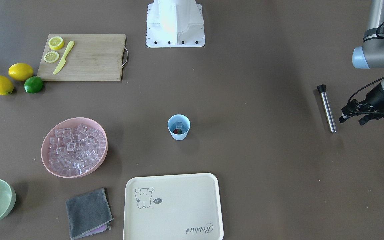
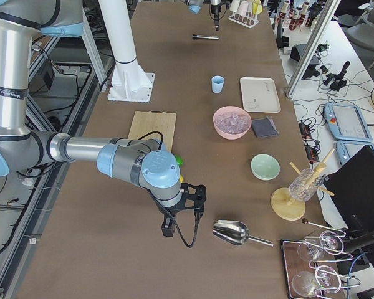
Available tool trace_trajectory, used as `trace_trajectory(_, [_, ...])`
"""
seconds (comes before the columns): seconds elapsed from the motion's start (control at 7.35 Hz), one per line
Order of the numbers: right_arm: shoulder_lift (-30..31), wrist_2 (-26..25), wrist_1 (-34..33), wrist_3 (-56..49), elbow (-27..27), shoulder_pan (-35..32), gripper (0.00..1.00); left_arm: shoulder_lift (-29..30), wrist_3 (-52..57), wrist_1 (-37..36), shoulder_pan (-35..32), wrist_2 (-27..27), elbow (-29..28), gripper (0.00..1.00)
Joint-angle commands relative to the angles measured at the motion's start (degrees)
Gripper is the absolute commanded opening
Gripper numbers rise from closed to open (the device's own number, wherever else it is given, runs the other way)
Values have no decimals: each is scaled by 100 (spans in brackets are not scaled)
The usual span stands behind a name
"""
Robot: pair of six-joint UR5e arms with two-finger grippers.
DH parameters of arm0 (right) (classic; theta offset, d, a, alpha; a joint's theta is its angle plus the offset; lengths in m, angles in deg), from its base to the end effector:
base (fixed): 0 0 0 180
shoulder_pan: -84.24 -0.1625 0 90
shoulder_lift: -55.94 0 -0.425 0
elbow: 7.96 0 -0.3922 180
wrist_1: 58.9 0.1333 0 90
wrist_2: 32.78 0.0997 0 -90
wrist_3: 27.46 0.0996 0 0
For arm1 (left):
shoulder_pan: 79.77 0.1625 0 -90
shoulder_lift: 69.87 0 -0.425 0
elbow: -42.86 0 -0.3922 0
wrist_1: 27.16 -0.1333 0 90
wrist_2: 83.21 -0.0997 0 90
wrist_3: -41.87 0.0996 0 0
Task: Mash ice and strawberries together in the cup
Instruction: 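Lay the muddler on the table, open the left gripper, withdraw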
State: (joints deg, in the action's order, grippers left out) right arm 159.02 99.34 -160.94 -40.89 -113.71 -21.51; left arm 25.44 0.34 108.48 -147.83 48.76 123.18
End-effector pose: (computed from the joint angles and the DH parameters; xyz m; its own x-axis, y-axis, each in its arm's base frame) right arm 0.1677 -0.3495 0.6473 0.7277 0.0775 0.6815 -0.1016 0.9948 -0.0047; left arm 0.1452 -0.5390 0.6055 0.5791 0.0520 -0.8136 0.1377 0.9774 0.1605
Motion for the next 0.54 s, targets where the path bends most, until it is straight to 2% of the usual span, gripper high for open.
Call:
trace_trajectory(0.0, [1,94,-27,7,2,-6,100,689,1028,-1884,-1005,540,428,99])
trace_trajectory(0.14, [1,190,-27,7,-15,-15,100,455,1190,-1891,-1225,593,675,99])
trace_trajectory(0.27, [1,191,-27,7,2,-15,100,-434,1252,-1674,-1306,550,1191,99])
trace_trajectory(0.41, [1,200,-27,7,11,-15,100,-922,1244,-1497,-1359,758,1553,99])
